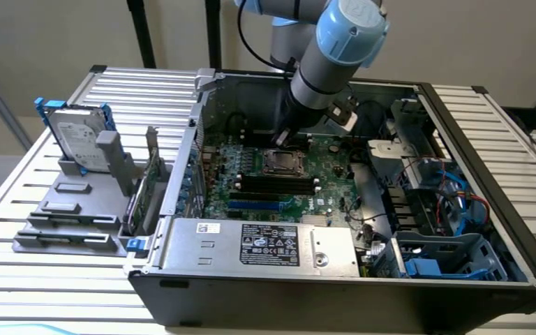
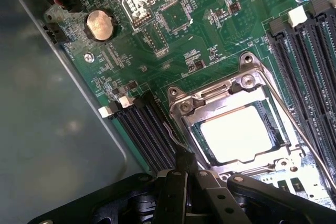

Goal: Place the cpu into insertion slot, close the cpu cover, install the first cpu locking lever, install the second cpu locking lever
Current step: 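Install the first cpu locking lever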

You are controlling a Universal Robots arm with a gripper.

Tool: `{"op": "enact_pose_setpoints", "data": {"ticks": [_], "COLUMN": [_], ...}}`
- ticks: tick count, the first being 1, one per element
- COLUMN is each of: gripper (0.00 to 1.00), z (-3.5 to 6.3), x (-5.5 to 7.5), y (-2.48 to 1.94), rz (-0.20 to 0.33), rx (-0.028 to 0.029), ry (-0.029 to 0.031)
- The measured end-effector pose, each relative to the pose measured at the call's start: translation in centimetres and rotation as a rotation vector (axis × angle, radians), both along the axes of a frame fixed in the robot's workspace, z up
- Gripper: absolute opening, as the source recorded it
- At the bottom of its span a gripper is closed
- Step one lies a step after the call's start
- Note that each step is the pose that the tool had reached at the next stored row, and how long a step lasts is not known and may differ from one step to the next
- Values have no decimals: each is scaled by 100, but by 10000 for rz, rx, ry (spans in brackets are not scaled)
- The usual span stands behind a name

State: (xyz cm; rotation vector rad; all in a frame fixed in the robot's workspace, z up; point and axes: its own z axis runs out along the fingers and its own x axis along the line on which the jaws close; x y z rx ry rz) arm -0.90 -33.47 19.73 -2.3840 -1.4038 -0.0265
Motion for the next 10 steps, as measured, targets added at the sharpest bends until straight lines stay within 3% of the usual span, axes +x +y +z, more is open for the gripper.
{"op": "enact_pose_setpoints", "data": {"ticks": [10], "gripper": [11], "z": [-11], "x": [1], "y": [17], "rz": [-246], "rx": [-14], "ry": [66]}}
